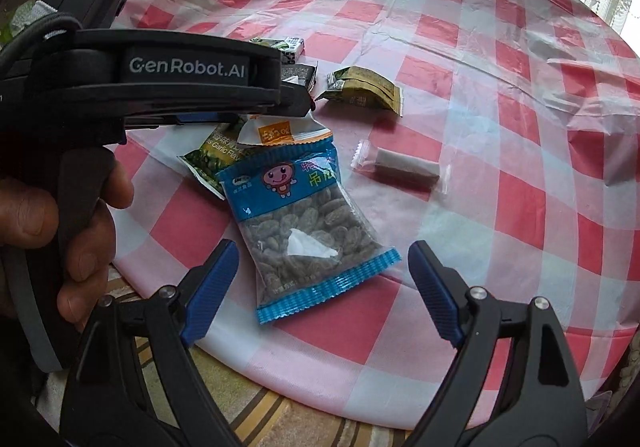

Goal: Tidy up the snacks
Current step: 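Grasp the yellow-green snack packet with left tool while right tool grasps blue-labelled bag, then carry both packets to the white box and open both tools to drop them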

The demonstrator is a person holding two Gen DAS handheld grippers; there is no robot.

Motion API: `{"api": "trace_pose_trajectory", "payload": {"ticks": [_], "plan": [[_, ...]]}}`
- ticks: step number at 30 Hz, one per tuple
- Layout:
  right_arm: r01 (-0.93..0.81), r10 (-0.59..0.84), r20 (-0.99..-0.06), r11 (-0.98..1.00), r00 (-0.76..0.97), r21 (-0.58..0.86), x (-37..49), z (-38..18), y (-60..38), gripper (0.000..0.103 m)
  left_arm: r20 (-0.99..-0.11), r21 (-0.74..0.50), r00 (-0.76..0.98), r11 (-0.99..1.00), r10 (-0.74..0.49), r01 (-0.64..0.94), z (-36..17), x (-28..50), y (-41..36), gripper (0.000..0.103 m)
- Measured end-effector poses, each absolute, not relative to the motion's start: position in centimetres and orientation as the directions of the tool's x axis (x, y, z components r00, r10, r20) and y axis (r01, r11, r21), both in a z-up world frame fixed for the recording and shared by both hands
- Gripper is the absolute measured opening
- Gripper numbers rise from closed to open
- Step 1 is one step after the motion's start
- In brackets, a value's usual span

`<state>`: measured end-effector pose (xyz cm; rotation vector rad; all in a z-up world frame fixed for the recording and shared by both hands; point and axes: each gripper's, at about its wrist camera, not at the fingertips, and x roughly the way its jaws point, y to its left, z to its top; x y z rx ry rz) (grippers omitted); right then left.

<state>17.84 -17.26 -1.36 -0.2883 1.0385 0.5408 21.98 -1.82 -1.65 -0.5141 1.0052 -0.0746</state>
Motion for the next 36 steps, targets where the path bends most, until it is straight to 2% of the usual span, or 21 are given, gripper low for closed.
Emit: {"api": "trace_pose_trajectory", "payload": {"ticks": [3, 6, 10, 14, 19, 23, 27, 36], "plan": [[-0.550, 0.286, -0.881, 0.834, 0.378, 0.035, 18.5, -1.9, -17.1, 0.088, -0.798, -0.386, 0.540, 0.914, -0.266, -0.121, -1.9, 22.6, -2.6, 0.061], [-0.554, 0.287, -0.889, 0.831, 0.358, 0.045, 19.0, -2.4, -16.8, 0.089, -0.802, -0.360, 0.536, 0.930, -0.264, -0.080, -2.2, 23.1, -3.0, 0.046], [-0.558, 0.296, -0.892, 0.828, 0.341, 0.061, 19.7, -2.8, -16.5, 0.090, -0.809, -0.341, 0.524, 0.939, -0.267, -0.048, -2.9, 24.0, -3.2, 0.039], [-0.565, 0.291, -0.896, 0.823, 0.335, 0.056, 20.0, -3.2, -16.1, 0.090, -0.793, -0.374, 0.530, 0.927, -0.300, -0.034, -3.0, 24.4, -2.9, 0.039], [-0.573, 0.284, -0.892, 0.819, 0.351, 0.035, 20.3, -3.3, -15.4, 0.087, -0.761, -0.469, 0.528, 0.882, -0.377, -0.047, -3.2, 25.3, -2.1, 0.045], [-0.566, 0.267, -0.888, 0.824, 0.375, 0.009, 20.4, -3.3, -15.2, 0.074, -0.747, -0.502, 0.531, 0.863, -0.401, -0.054, -3.3, 26.0, -1.6, 0.046], [-0.556, 0.271, -0.882, 0.831, 0.386, 0.012, 20.4, -3.1, -15.6, 0.066, -0.739, -0.496, 0.540, 0.868, -0.402, -0.033, -3.4, 26.3, -1.8, 0.039], [-0.482, 0.256, -0.875, 0.876, 0.412, 0.029, 20.0, -2.7, -17.4, 0.064, -0.722, -0.508, 0.557, 0.861, -0.411, -0.023, -3.2, 25.4, -1.6, 0.033]]}}
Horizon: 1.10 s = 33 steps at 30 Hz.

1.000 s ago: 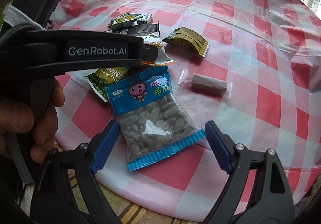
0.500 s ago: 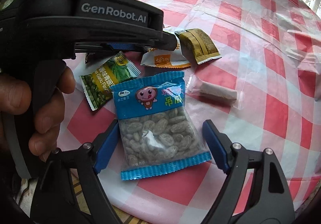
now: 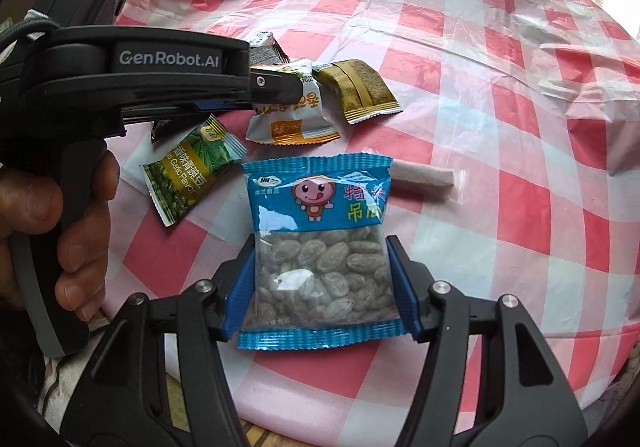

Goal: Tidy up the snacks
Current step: 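Carry both packets to the white box and open both tools to drop them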

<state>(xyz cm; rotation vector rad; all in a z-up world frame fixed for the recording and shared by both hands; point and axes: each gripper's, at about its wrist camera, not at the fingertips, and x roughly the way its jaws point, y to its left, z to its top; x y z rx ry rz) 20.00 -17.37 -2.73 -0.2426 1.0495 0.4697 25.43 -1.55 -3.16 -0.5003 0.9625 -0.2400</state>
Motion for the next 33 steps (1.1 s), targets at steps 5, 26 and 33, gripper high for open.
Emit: {"api": "trace_pose_trajectory", "payload": {"ticks": [5, 26, 33], "plan": [[-0.450, 0.238, -0.871, 0.893, 0.429, 0.022, 19.7, -2.3, -17.9, 0.064, -0.715, -0.509, 0.566, 0.860, -0.410, -0.020, -2.7, 24.4, -1.6, 0.033], [-0.264, 0.184, -0.848, 0.963, 0.498, 0.054, 15.0, 0.6, -26.0, 0.064, -0.677, -0.515, 0.573, 0.854, -0.462, 0.079, 0.5, 18.9, -6.4, 0.033], [-0.212, 0.164, -0.844, 0.975, 0.511, 0.060, 13.2, 1.5, -28.9, 0.064, -0.679, -0.518, 0.548, 0.848, -0.489, 0.116, 1.2, 17.3, -8.8, 0.033]]}}
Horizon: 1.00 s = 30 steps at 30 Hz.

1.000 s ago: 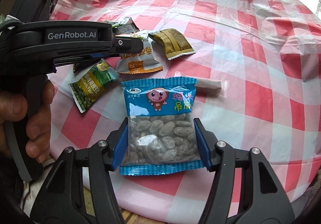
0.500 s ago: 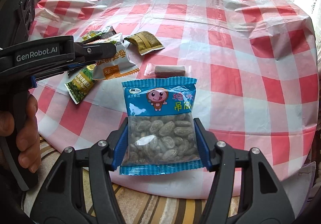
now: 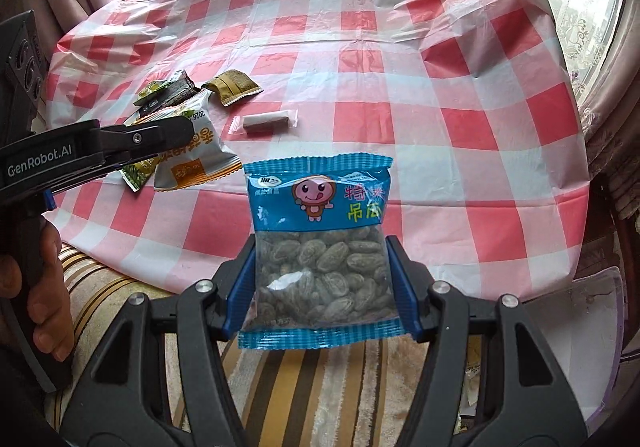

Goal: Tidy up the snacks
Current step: 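Carry both packets to the white box and open both tools to drop them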

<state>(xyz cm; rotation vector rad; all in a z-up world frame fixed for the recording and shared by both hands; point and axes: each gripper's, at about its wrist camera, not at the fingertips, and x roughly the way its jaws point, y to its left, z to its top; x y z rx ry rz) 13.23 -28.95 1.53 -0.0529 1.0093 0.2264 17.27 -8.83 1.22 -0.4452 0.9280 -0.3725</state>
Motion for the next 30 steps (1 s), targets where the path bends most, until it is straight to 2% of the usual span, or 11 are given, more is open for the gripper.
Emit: {"api": "trace_pose_trajectory", "payload": {"ticks": [19, 30], "plan": [[-0.038, 0.059, -0.848, 0.998, 0.527, 0.045, 8.3, 1.8, -38.8, 0.064, -0.688, -0.514, 0.406, 0.799, -0.601, 0.312, 2.9, 13.3, -19.6, 0.033], [0.097, -0.037, -0.847, 0.995, 0.531, 0.017, 5.9, 1.5, -44.6, 0.064, -0.720, -0.487, 0.298, 0.762, -0.627, 0.427, 3.0, 10.6, -26.6, 0.033]]}}
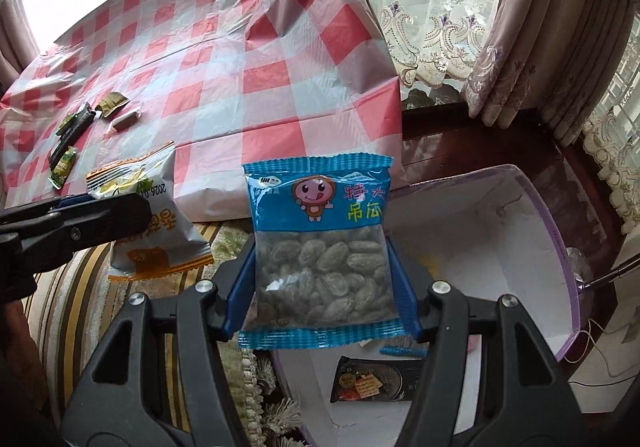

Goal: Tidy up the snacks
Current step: 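Carry both packets to the white box and open both tools to drop them, then move both tools back over the remaining snacks on the table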

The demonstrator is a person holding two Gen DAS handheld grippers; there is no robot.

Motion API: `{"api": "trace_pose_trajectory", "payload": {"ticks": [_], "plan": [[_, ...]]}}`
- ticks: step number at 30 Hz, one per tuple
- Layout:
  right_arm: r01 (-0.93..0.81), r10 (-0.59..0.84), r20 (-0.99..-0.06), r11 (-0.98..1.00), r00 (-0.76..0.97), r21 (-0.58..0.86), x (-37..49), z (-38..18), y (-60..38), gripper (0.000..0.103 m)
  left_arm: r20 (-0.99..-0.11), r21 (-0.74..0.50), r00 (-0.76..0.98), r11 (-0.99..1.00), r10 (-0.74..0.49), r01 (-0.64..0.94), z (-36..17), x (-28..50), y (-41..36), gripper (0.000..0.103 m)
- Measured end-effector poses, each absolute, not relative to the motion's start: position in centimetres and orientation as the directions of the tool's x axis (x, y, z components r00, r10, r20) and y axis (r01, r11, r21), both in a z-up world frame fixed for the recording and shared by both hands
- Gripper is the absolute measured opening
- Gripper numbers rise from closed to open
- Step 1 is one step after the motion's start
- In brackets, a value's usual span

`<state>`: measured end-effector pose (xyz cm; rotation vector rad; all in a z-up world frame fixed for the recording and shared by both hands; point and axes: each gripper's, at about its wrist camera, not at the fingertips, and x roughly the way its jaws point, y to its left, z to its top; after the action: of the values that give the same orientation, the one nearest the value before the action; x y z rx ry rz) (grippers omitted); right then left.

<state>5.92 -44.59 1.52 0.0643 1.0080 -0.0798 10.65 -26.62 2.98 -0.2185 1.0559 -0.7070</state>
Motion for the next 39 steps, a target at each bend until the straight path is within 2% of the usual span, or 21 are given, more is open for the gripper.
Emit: {"api": "trace_pose_trajectory", "payload": {"ticks": [15, 18, 22, 23, 27, 29, 32, 36, 39], "plan": [[0.266, -0.169, -0.848, 0.963, 0.502, -0.035, 2.2, 1.2, -50.7, 0.064, -0.761, -0.409, 0.209, 0.703, -0.615, 0.582, 3.2, 7.0, -35.0, 0.034], [0.283, -0.199, -0.842, 0.957, 0.502, -0.057, 1.7, 1.8, -51.2, 0.067, -0.763, -0.399, 0.199, 0.690, -0.615, 0.604, 3.3, 6.5, -36.1, 0.035], [0.308, -0.219, -0.818, 0.950, 0.532, -0.054, 1.0, 3.3, -51.7, 0.076, -0.760, -0.378, 0.206, 0.678, -0.616, 0.630, 4.1, 5.8, -37.0, 0.045], [0.316, -0.226, -0.810, 0.947, 0.541, -0.053, 0.9, 3.8, -51.8, 0.078, -0.757, -0.365, 0.222, 0.680, -0.614, 0.636, 4.4, 5.7, -37.1, 0.053], [0.336, -0.262, -0.763, 0.940, 0.591, -0.062, 0.6, 6.0, -51.4, 0.083, -0.715, -0.264, 0.361, 0.710, -0.599, 0.653, 6.2, 4.9, -36.1, 0.072], [0.345, -0.264, -0.741, 0.937, 0.617, -0.046, 0.4, 7.0, -51.2, 0.084, -0.692, -0.203, 0.440, 0.740, -0.572, 0.642, 7.2, 4.5, -35.1, 0.076], [0.342, -0.258, -0.700, 0.939, 0.666, -0.020, -0.1, 8.6, -50.3, 0.085, -0.666, -0.146, 0.514, 0.770, -0.541, 0.621, 8.4, 4.2, -32.9, 0.077], [0.340, -0.266, -0.625, 0.941, 0.734, -0.002, -0.9, 10.5, -48.5, 0.087, -0.687, -0.088, 0.577, 0.839, -0.442, 0.538, 8.6, 4.3, -29.2, 0.078], [0.303, -0.212, -0.585, 0.951, 0.783, 0.060, -1.4, 11.2, -47.4, 0.087, -0.702, -0.033, 0.622, 0.888, -0.347, 0.458, 8.3, 4.2, -26.1, 0.078]]}}
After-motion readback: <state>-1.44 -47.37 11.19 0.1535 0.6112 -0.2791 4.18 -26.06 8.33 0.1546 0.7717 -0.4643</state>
